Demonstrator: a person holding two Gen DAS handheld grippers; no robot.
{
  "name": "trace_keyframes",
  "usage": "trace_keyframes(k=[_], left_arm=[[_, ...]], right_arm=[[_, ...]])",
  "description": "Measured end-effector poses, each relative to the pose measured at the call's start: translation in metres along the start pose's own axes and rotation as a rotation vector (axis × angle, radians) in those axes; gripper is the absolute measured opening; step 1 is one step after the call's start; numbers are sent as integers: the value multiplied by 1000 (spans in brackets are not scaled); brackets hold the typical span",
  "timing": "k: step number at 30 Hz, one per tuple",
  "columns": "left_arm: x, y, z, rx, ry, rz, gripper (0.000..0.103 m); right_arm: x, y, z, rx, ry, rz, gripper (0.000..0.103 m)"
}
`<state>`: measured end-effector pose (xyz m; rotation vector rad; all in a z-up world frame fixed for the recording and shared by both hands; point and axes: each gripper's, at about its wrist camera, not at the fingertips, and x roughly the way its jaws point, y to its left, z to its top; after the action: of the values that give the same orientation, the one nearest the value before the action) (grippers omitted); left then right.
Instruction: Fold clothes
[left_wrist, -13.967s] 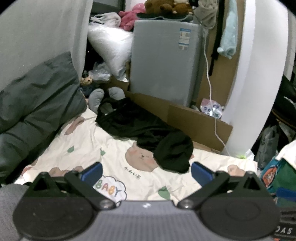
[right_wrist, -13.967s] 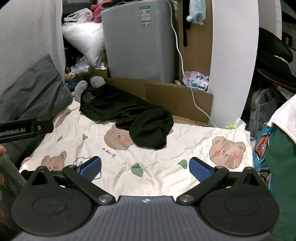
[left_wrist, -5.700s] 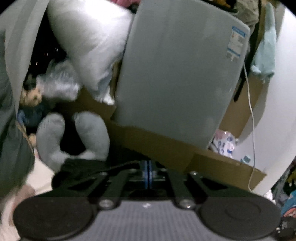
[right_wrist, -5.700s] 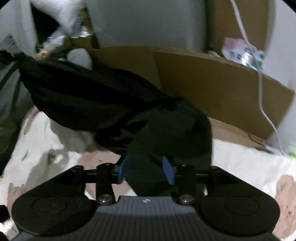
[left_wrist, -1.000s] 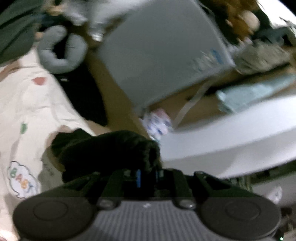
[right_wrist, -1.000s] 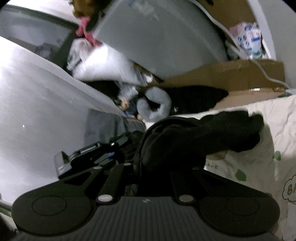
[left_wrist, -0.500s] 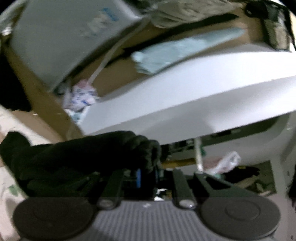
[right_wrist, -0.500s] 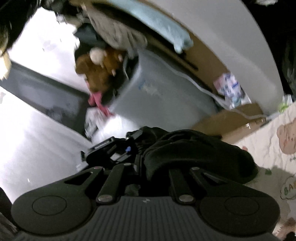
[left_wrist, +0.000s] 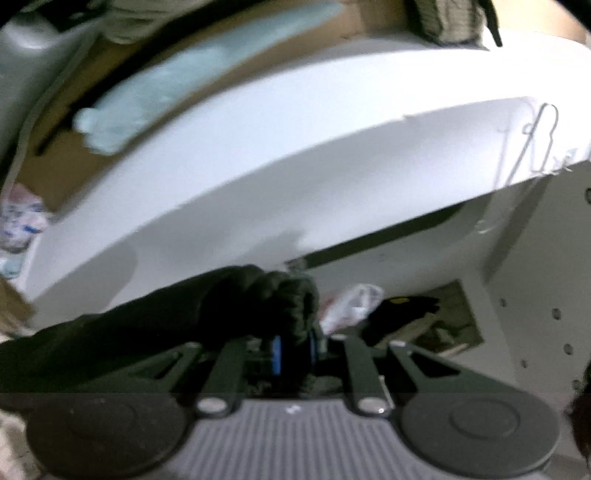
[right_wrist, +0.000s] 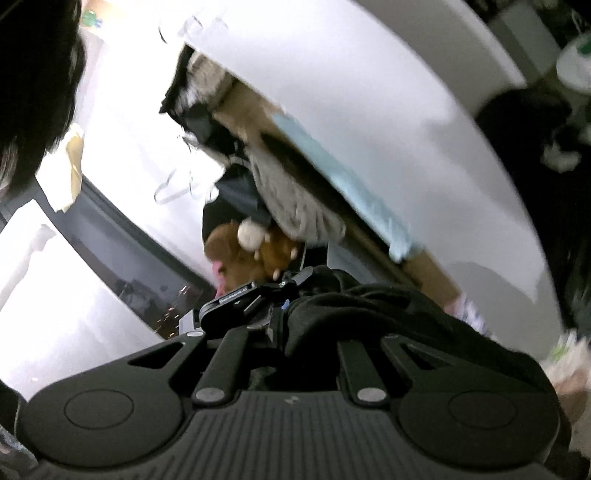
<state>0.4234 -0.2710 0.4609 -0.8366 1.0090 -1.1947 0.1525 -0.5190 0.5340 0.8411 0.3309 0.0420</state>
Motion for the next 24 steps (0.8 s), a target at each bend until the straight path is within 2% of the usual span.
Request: trace_keyframes(k=[5,13,18,24], left_arm=[[52,-31,4,34,61,-99,14],[122,-91,-13,114,194,-169,14],[144,-108,-20,117,217,-176,14],[199,-97,-14,131,237,-128,14]], right_arm=[[-30,12,39,-51,-77,-57,10],[-69,5,61,-36,-176,-135,10],[-83,-7,67,-4,-203,-122,10],[-91,-49,57,81,-216,-126,10]])
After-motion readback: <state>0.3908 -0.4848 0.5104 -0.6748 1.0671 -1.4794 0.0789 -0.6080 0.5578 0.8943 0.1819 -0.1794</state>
